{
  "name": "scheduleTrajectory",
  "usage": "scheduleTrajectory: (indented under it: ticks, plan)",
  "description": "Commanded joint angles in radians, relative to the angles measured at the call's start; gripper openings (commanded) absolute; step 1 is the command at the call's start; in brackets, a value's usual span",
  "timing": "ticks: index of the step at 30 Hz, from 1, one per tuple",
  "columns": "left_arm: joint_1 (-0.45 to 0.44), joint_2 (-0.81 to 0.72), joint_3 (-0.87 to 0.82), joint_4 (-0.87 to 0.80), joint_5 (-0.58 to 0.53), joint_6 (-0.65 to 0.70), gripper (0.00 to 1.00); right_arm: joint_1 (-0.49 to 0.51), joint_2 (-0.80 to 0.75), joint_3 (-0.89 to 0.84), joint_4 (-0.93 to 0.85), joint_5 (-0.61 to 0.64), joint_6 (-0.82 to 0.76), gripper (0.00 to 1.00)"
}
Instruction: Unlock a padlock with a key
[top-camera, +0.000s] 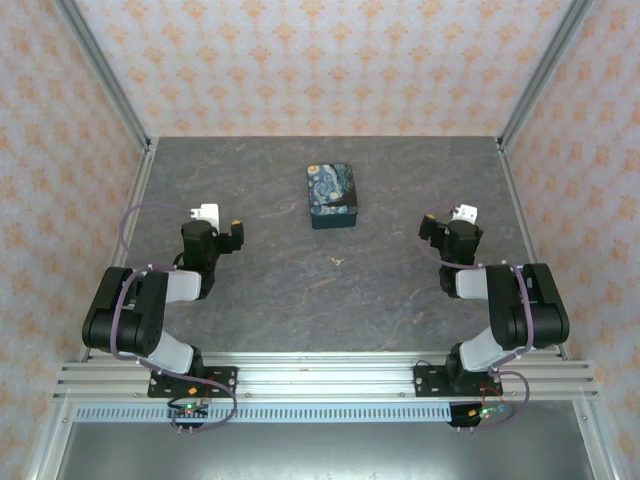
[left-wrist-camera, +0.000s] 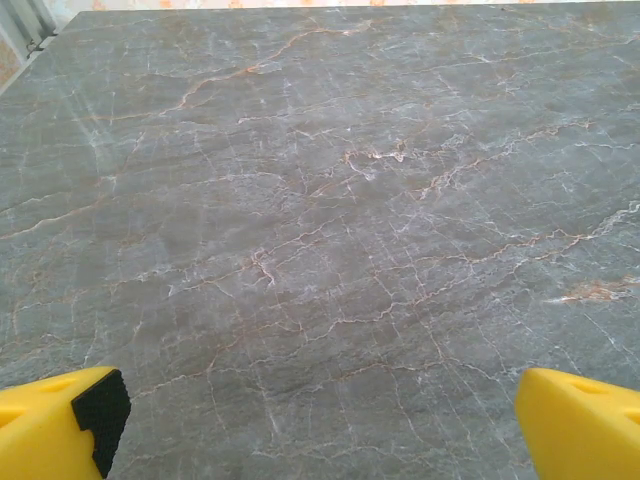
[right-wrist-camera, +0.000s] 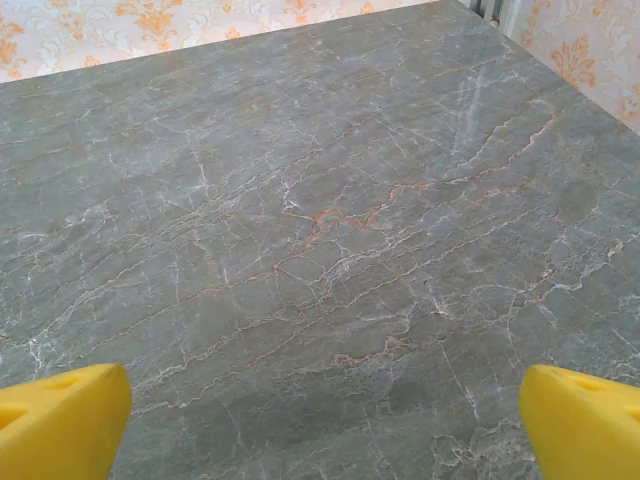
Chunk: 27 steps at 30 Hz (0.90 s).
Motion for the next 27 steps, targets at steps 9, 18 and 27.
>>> scheduleTrajectory:
  ticks: [9,18,27]
  plan:
    - [0.014,-0.013,0.014,0.013,-0.022,-0.008,1.0,0.001,-0.003,0.005,0.009,0.016,-0.013,0.99]
    - [0.016,-0.013,0.014,0.013,-0.021,-0.008,1.0,-0.011,-0.002,0.01,0.001,-0.011,-0.005,0.99]
    - [0.016,-0.015,0.013,0.014,-0.027,-0.01,1.0,-0.012,-0.055,0.013,-0.038,0.04,0.013,0.99]
